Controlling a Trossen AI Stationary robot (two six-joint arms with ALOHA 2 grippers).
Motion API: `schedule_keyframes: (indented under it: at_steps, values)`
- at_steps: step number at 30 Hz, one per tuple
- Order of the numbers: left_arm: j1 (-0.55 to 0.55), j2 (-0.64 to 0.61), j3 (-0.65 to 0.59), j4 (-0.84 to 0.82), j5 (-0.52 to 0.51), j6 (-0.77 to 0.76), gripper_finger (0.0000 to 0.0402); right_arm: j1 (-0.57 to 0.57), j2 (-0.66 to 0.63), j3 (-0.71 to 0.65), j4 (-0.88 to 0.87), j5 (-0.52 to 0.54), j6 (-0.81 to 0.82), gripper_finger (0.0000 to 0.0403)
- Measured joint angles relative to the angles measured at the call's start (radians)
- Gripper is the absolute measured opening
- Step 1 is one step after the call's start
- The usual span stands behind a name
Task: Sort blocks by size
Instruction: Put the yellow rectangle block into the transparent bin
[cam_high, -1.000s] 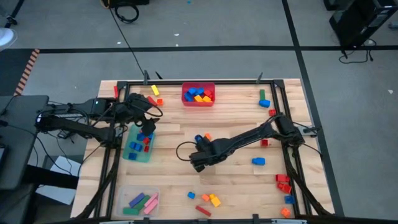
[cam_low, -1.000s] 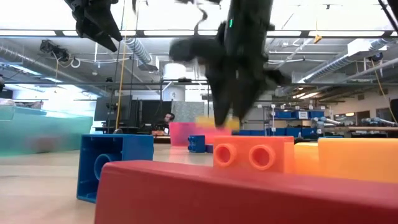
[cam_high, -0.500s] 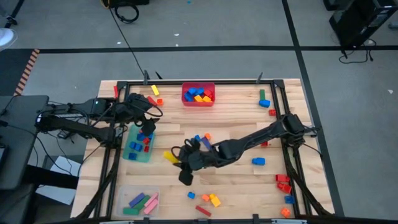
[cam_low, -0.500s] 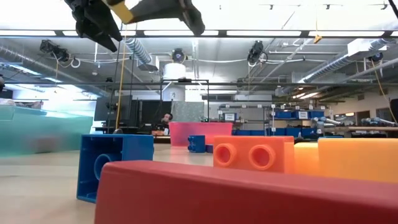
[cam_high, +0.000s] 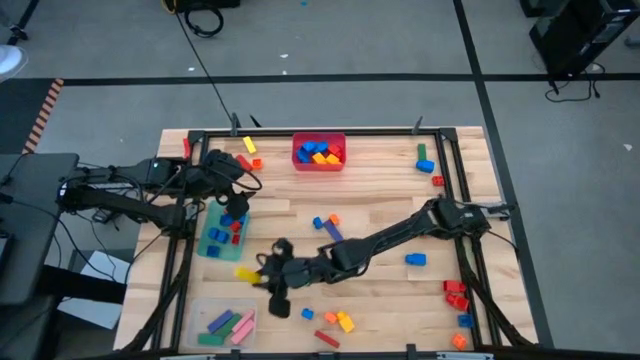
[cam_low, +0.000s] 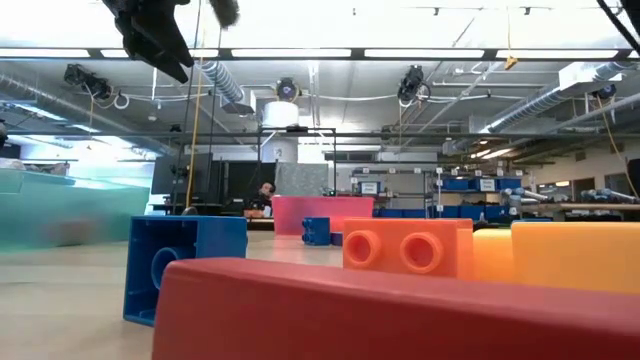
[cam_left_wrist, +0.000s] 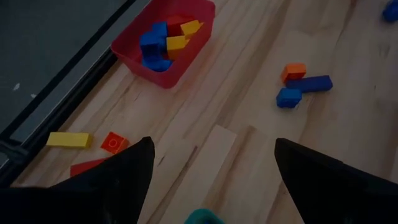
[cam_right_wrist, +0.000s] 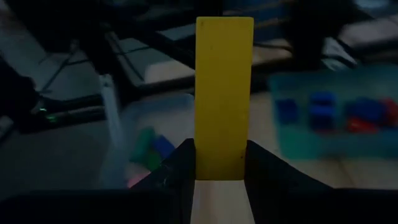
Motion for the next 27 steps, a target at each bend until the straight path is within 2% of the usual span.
schedule_keyframes:
  at_steps: [7,9,11,14,27]
  values:
    - [-0.003,0.000,0.000,-0.004,0.001,0.002,0.0339,0.043,0.245,0.331,-0.076,-0.027,-0.061,0.0117]
    - [-0.003,0.000,0.000,-0.017,0.001,0.002,0.0339,0.053,0.311,0.390,-0.081,-0.029,-0.077,0.0117]
    - [-0.003,0.000,0.000,-0.029,0.001,0.002,0.0339,0.059,0.334,0.364,-0.030,-0.041,-0.054,0.0117]
    - [-0.003,0.000,0.000,-0.049,0.002,0.002,0.0339,0.067,0.372,0.359,-0.054,-0.055,0.002,0.0117]
    - [-0.003,0.000,0.000,-0.079,0.001,0.002,0.0339,0.065,0.420,0.359,0.005,-0.051,-0.007,0.0117]
